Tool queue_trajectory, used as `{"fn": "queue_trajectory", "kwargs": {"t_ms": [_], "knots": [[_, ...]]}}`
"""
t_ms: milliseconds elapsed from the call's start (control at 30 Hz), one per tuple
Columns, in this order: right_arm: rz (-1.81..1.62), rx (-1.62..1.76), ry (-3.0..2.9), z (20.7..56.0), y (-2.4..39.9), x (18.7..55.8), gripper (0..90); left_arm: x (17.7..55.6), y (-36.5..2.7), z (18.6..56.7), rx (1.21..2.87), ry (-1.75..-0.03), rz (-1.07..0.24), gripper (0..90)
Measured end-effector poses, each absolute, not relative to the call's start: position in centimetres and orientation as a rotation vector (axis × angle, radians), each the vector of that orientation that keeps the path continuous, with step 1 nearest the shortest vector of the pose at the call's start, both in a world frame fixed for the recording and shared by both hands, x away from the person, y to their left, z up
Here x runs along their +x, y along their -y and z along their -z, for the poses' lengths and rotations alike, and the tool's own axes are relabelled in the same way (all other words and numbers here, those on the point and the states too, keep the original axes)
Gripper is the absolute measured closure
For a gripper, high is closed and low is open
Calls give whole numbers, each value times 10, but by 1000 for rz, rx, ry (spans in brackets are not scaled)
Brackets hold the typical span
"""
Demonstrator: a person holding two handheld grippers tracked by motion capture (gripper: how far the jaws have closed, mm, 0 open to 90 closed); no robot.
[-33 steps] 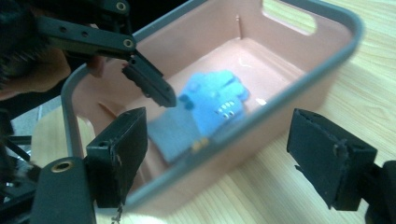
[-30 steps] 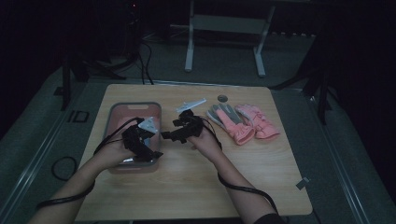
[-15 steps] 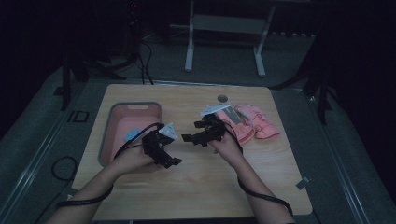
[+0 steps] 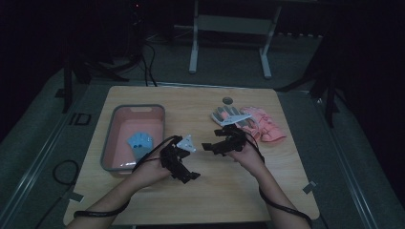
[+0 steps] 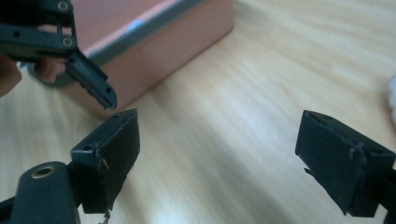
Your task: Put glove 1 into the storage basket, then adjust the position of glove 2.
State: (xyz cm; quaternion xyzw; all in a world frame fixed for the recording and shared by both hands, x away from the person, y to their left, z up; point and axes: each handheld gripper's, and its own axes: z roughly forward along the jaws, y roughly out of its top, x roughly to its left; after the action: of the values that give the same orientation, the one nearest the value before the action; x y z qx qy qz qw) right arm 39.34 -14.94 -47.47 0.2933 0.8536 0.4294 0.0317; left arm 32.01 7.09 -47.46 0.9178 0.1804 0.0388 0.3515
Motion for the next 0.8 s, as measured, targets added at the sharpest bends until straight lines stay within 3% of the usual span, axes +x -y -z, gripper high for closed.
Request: {"fn": "queue_trajectory", "kwargs": {"t_ms": [600, 800], "knots": [[-1332, 846, -2550, 493, 198, 369, 123, 298, -55, 519, 2333, -419, -99, 25], [-1299, 860, -2491, 484, 219, 372, 372, 290, -55, 532, 2343, -403, -89, 25]]}}
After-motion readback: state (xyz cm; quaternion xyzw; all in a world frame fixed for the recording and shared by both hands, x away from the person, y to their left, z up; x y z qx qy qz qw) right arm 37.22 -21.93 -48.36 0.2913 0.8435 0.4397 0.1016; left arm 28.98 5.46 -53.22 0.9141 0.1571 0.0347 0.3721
